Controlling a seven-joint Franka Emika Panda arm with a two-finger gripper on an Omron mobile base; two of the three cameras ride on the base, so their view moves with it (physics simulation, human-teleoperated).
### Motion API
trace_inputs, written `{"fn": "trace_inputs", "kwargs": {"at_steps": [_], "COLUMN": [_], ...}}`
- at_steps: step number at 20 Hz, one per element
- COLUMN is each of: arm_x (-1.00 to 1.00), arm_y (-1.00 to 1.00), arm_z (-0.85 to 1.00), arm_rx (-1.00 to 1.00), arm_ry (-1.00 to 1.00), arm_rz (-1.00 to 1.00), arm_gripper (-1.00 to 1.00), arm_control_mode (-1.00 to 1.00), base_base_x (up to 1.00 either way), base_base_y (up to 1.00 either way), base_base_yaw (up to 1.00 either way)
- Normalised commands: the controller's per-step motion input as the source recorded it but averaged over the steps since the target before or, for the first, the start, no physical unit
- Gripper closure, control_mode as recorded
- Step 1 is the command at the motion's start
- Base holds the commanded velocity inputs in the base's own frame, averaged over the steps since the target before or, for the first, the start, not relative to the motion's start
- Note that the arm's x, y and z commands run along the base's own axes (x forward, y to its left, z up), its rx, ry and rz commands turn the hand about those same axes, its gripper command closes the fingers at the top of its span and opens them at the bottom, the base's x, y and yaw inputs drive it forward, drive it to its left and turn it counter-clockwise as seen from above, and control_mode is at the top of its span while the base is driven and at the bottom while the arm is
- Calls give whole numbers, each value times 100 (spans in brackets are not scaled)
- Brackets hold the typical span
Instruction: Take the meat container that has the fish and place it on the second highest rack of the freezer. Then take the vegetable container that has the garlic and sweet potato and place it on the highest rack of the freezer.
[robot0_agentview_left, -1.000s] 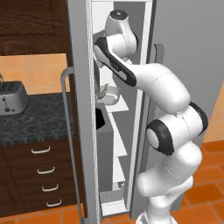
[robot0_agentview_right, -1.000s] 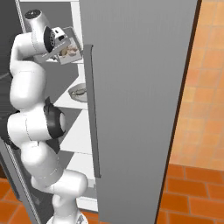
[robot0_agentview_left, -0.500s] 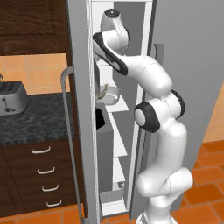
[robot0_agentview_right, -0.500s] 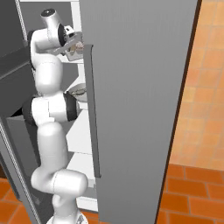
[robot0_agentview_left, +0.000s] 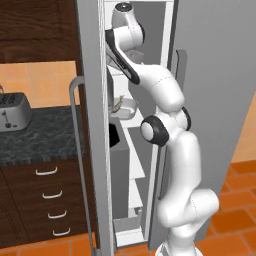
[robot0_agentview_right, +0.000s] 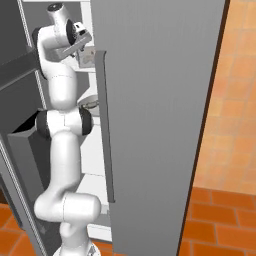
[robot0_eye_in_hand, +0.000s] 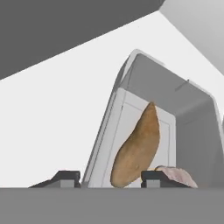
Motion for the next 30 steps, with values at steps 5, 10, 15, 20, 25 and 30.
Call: {"fn": "trace_inputs", "kwargs": {"at_steps": [5,10,15,20,25,30], "arm_x": [-100,-67,-39,-80,-94,-100], "arm_y": [0,34,18,3,6,0], "arm_z": [-79,-100,-74,5,65,42], "arm_rx": [9,20,26,16,4,2], "arm_ry": [-36,-41,-47,-27,-11,1], "arm_rz": [0,1,1,0,0,0], "arm_gripper": [-100,-100,-100,-100,-100,-100], "arm_control_mode": [-100,-100,-100,-100,-100,-100], "base_base_x": [0,0,0,0,0,0], "base_base_y": [0,0,0,0,0,0], "base_base_yaw": [0,0,0,0,0,0]}}
